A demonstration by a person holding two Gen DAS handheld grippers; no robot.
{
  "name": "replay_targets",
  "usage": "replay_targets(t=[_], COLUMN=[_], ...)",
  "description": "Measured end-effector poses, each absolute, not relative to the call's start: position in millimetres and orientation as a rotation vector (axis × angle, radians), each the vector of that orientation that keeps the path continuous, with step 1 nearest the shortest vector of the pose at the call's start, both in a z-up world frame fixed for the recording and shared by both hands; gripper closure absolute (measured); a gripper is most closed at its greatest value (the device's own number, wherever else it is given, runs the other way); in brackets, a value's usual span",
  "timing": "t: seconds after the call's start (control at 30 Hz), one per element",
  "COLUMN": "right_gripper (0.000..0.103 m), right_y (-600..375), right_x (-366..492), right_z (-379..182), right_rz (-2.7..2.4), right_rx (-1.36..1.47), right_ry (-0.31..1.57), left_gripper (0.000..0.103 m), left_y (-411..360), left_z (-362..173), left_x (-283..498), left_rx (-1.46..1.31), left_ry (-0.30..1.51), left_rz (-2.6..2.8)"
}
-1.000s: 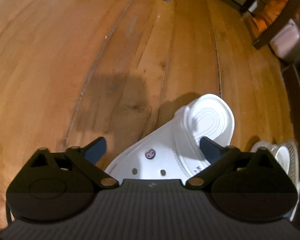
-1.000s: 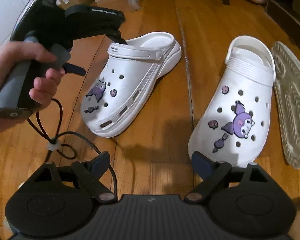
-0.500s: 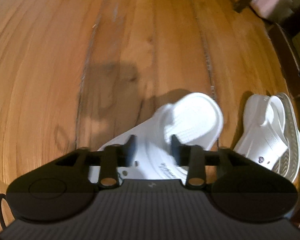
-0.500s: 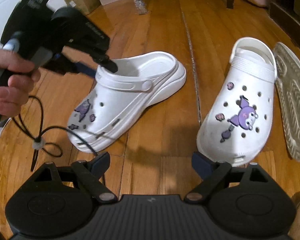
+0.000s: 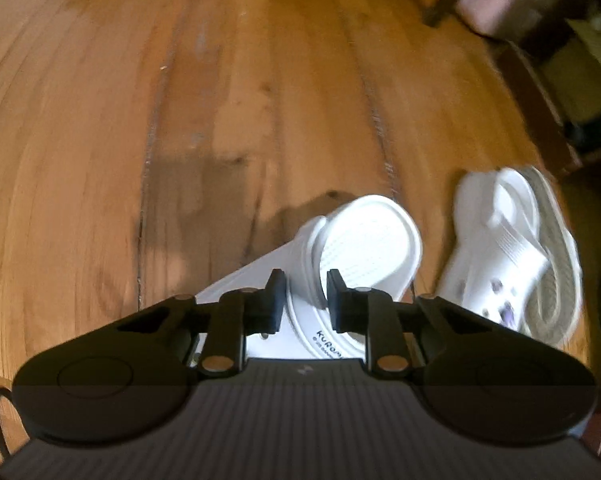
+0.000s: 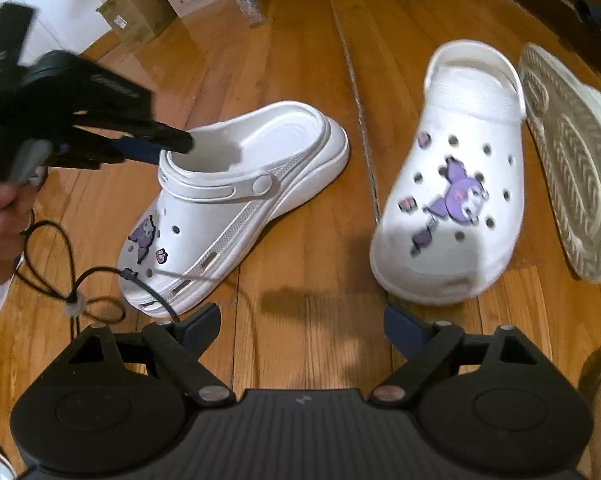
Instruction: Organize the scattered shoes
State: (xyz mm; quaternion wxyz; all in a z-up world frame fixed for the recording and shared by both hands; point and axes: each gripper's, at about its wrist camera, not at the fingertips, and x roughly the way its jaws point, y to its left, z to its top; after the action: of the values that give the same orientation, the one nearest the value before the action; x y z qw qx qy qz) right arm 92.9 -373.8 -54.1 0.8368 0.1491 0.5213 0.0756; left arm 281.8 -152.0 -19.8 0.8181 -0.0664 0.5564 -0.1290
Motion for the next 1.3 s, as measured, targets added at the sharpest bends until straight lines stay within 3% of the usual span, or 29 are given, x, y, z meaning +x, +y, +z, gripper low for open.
replay_targets(t=[0.07, 0.17, 0.2, 0.27, 0.37, 0.43, 1.1, 1.3], right_gripper=[0.013, 0.013, 0.012, 0.011, 0.011, 0.011, 0.011, 0.011], right_y=[-377, -385, -386, -389, -394, -396, -387, -362], right_x=[90, 80, 79, 78, 76, 74, 29, 10], right_z=[-54, -50, -48, -50, -56, -58, -38, -29], right_rz=[0.167, 0.157, 0.147, 0.131, 0.123, 0.122, 0.185, 0.237], right_rx=[0.33, 0.341, 0.344, 0.362, 0.4, 0.414, 0.48, 0.437], right_ry=[1.114, 1.111, 1.107, 1.106, 1.118, 1.124, 1.1, 1.102], left_gripper=[0.083, 0.06, 0.043, 0.033, 0.045, 0.06, 0.062, 0.062], left_y=[-150, -155, -156, -155, -158, -164, -65, -57], left_z=[-20, -31, -38, -55, -59, -55, -38, -29], left_x=[272, 269, 271, 274, 270, 262, 144, 93], left_rx=[-0.084, -0.009, 0.0, -0.006, 0.041, 0.082, -0.389, -0.395], left_ry=[1.174, 1.2, 1.221, 1.263, 1.216, 1.18, 1.181, 1.129], left_rz=[-0.284, -0.257, -0.242, -0.218, -0.21, -0.211, -0.26, -0.251])
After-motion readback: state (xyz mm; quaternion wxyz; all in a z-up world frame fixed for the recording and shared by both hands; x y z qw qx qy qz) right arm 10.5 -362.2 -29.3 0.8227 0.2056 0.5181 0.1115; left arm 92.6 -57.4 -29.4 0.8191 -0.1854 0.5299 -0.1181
